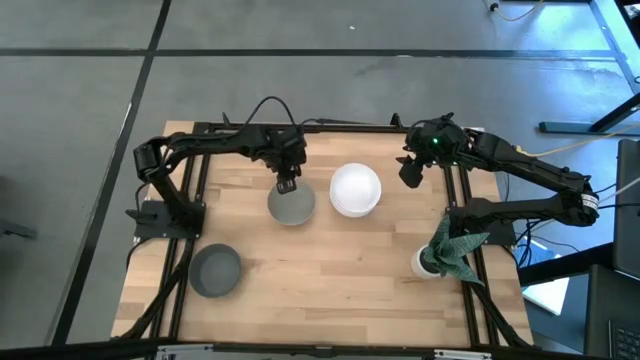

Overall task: Nest bowls inside each other
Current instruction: Stack the light gray bowl on top of the white bowl

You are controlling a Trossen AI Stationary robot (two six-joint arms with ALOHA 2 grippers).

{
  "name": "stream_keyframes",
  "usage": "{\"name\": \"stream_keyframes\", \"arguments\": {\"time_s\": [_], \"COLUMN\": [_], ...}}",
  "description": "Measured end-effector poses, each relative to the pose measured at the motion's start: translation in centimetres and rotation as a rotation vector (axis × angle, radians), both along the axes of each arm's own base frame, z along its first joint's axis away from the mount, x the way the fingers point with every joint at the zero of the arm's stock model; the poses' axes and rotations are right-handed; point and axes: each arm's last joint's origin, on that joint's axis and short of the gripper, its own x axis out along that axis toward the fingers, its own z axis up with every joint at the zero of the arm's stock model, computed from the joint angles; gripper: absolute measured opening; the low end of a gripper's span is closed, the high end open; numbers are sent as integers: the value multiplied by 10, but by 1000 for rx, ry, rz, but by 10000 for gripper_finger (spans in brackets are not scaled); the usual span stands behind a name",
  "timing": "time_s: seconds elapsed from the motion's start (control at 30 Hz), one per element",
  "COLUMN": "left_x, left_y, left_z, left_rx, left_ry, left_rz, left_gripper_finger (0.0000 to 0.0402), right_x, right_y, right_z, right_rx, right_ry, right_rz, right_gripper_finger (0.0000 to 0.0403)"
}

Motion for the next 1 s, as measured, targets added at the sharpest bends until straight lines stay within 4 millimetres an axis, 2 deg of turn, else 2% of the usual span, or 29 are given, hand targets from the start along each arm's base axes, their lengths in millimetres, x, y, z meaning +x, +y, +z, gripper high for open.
{"name": "stream_keyframes", "arguments": {"time_s": [0.33, 1.0], "left_x": [-2, -1], "left_y": [-7, -7], "left_z": [-3, -7], "left_rx": [-40, -43], "left_ry": [29, 52], "left_rz": [-23, -48], "left_gripper_finger": [141, 140], "right_x": [0, 0], "right_y": [0, 0], "right_z": [0, 0], "right_rx": [1, 0], "right_ry": [-1, 1], "right_rz": [0, 5], "right_gripper_finger": [193, 193]}}
